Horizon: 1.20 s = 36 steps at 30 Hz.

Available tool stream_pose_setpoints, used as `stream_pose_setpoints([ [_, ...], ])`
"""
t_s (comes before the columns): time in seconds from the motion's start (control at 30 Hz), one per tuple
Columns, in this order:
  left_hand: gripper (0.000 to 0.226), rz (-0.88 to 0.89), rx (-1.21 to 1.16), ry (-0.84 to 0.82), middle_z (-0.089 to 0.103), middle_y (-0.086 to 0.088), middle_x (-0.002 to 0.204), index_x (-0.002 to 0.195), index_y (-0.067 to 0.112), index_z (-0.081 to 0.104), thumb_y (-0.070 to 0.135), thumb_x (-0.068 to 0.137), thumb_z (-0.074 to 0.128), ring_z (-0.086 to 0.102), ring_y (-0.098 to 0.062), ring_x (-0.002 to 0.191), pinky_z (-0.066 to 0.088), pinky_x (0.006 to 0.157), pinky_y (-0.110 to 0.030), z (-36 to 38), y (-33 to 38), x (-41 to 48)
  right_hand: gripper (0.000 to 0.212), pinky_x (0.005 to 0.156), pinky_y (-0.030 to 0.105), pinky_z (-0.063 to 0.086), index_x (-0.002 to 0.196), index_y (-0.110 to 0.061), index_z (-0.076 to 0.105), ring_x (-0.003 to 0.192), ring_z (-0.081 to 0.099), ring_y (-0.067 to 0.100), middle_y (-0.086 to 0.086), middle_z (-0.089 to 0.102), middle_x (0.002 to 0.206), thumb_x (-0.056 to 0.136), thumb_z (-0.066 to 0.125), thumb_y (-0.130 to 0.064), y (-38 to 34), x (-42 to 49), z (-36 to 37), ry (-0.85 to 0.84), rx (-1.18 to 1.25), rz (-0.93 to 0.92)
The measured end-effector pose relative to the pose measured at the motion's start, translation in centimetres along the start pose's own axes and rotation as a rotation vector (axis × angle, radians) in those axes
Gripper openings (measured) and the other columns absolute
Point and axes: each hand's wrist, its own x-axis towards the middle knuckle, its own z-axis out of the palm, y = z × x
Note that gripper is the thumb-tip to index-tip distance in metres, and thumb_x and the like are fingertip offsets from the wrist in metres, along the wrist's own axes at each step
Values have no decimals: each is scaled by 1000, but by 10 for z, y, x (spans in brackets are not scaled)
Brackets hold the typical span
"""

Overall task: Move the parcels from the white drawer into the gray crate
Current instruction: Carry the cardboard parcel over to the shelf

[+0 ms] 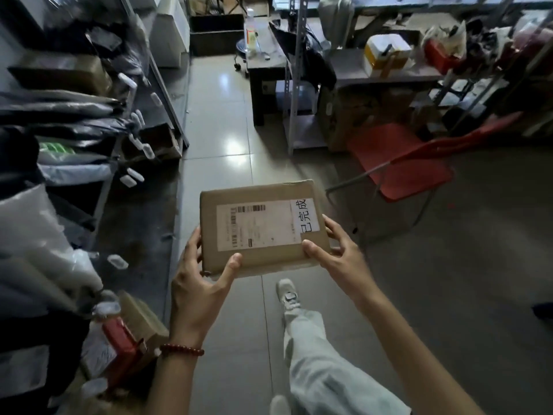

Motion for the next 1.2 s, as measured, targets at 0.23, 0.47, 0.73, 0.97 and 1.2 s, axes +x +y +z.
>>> stream_pose_setpoints([
  [0.23, 59, -90, -163, 252, 58, 7, 121, 140, 24, 41, 15, 87, 66, 55, 5, 100, 41, 77, -2, 30, 40, 152, 64, 85, 25, 54, 143, -38, 38, 116, 56, 17, -11, 49, 131, 85, 67, -35, -67, 173, 13, -151, 38, -94],
  [0.47, 61, -129, -117, 270, 59, 7, 121, 141, 23, 43, 16, 86, 69, 56, -2, 105, 43, 87, -13, 37, 57, 280, 61, 71, 15, 52, 140, -39, 42, 106, 60, 13, -12, 53, 124, 85, 69, -35, -116, 310, 22, -205, 37, -67],
  [0.73, 73, -90, -93, 159, 58, 6, 124, 143, 23, 41, 15, 79, 76, 56, -6, 111, 42, 73, 2, 59, 58, 460, 61, 90, 39, 55, 139, -41, 44, 109, 60, 15, -7, 56, 129, 84, 69, -38, -150, 483, 49, -148, 59, -33],
  [0.97, 95, 17, -44, -5, 52, 17, 132, 141, 31, 38, 54, 58, 79, 52, -2, 118, 45, 98, -21, 58, 73, 637, 61, 88, 32, 55, 141, -33, 43, 105, 60, 11, -10, 57, 123, 86, 68, -30, -212, 617, 73, -10, 86, -55],
  [1.2, 98, 9, -54, -35, 54, 20, 130, 139, 37, 37, 61, 52, 76, 52, 0, 119, 46, 100, -25, 74, 90, 795, 60, 80, 19, 51, 131, -46, 42, 96, 59, 2, -23, 56, 114, 82, 72, -29, -263, 757, 88, 7, 76, -34],
])
